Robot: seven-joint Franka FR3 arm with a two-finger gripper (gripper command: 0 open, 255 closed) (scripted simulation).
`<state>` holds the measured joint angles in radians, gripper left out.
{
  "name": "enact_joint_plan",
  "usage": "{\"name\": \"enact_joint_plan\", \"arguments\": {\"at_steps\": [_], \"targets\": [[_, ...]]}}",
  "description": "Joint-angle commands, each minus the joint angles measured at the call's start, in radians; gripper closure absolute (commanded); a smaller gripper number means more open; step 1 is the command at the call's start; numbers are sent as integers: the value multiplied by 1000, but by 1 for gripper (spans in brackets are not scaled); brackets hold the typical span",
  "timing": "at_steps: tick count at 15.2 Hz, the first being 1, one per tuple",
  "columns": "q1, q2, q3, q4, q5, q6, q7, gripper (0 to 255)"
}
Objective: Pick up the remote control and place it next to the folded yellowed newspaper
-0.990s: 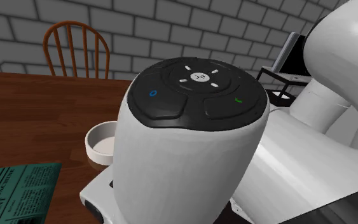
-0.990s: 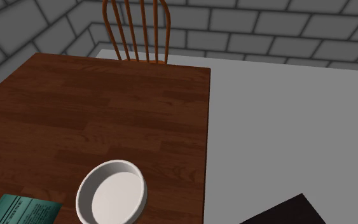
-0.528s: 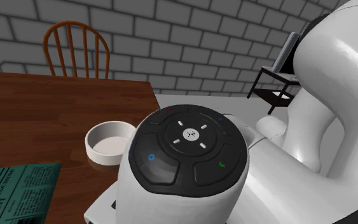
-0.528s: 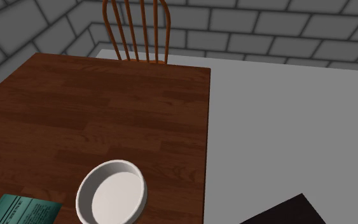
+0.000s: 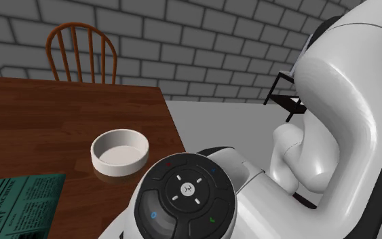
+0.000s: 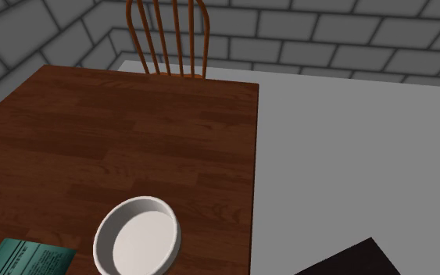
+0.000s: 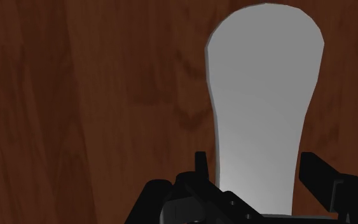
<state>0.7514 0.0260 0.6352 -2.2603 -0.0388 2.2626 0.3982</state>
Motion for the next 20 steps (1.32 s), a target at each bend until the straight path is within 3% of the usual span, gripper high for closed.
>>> {"name": "enact_joint_plan", "arguments": {"at_steps": [1, 8, 9, 14, 18, 20], "targets": [[1, 15, 0, -6, -13, 19, 10, 255], [1, 15, 0, -6, -13, 19, 10, 255], [1, 15, 0, -6, -13, 19, 10, 0], [1, 15, 0, -6, -13, 19, 10, 0], [-3, -67, -1, 54, 50, -106, -36, 0], [-2, -67, -1, 54, 51, -106, -36, 0]]}}
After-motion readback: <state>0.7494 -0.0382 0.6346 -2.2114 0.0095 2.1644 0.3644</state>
